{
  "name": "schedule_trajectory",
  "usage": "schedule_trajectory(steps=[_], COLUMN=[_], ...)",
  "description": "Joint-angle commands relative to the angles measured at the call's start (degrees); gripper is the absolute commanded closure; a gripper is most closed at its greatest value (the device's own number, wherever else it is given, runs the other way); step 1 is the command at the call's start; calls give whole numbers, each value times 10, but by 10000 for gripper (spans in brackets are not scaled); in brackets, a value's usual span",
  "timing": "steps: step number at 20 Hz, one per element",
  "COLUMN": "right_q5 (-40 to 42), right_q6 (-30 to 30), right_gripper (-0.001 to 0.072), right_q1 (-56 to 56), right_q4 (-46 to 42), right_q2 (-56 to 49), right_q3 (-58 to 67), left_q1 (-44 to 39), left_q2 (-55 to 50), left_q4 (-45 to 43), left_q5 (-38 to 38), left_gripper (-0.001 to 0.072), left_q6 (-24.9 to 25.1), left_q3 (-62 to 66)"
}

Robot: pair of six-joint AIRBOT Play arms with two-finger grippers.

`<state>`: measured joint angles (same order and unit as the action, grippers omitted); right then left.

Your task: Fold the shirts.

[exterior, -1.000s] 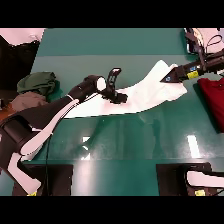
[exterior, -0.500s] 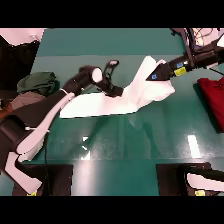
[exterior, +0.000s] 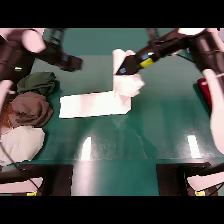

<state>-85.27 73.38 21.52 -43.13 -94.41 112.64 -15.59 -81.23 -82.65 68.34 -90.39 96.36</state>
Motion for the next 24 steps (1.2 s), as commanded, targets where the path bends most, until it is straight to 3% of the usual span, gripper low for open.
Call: schedule_trajectory(steps=[1, 6, 14, 15, 16, 17, 18, 22, 24], right_q5=[53, 161, 266, 290, 308, 318, 325, 358, 315], right_q6=[8, 0, -29, -33, -34, -34, -37, -91, -90], right_gripper=[694, 694, 684, 521, 263, 62, 16, 15, 16], right_q1=[71, 132, 188, 200, 212, 227, 241, 257, 223], right_q4=[0, 0, 2, 2, 2, 2, 2, -6, -6], right_q2=[-70, -114, -185, -193, -202, -216, -224, -191, -147], right_q3=[63, 17, 17, 17, 23, 39, 53, 39, -11], left_q1=[63, 81, 81, 81, 81, 81, 81, 81, 81], left_q2=[88, 155, 161, 161, 161, 161, 161, 161, 160], left_q4=[-49, -125, -111, -104, -98, -96, -94, -93, -93], left_q5=[34, 57, 108, 112, 117, 119, 123, 134, 139], left_gripper=[680, 680, 679, 679, 679, 679, 679, 679, 679], left_q6=[9, 12, 23, 23, 23, 23, 23, 23, 23], left_q3=[1, 2, 1, 1, 1, 0, 0, 0, 0])
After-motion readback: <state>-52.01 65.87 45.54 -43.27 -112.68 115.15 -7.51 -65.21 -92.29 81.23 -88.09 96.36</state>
